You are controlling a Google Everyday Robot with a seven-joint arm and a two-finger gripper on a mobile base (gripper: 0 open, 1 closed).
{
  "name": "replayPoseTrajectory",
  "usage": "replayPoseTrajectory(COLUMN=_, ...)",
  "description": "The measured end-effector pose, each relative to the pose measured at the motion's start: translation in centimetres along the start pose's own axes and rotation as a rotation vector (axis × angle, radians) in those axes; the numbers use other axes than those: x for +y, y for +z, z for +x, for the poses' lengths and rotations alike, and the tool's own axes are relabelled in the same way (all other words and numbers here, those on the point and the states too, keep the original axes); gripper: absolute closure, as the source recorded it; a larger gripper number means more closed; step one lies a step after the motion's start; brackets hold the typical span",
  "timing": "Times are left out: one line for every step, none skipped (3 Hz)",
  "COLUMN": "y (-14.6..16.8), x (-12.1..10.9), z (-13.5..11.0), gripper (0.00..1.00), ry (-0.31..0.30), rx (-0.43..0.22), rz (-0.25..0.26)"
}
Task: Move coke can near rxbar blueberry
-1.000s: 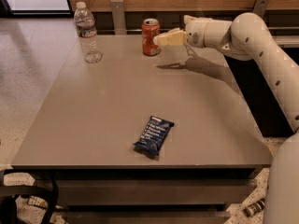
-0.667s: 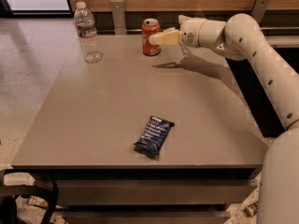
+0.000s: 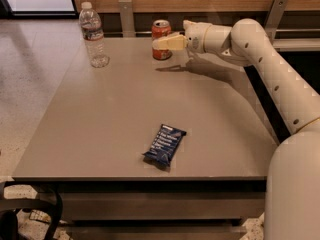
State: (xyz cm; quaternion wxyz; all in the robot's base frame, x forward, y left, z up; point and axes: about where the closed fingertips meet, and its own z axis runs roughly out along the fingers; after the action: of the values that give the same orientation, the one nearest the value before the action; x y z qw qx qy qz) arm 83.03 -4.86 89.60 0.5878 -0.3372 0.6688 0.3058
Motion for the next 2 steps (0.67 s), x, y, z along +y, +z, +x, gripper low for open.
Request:
replayPoseTrajectory(y=1.2, x=-0.1, z=0.2, gripper=0.00, ry=0.006, rx=-0.042, rz=-0.015)
replayPoseTrajectory(y=2.4, x=0.3, z=-0.1, gripper=0.16, ry=-0.017, rx=-0.076, rz=-0.035)
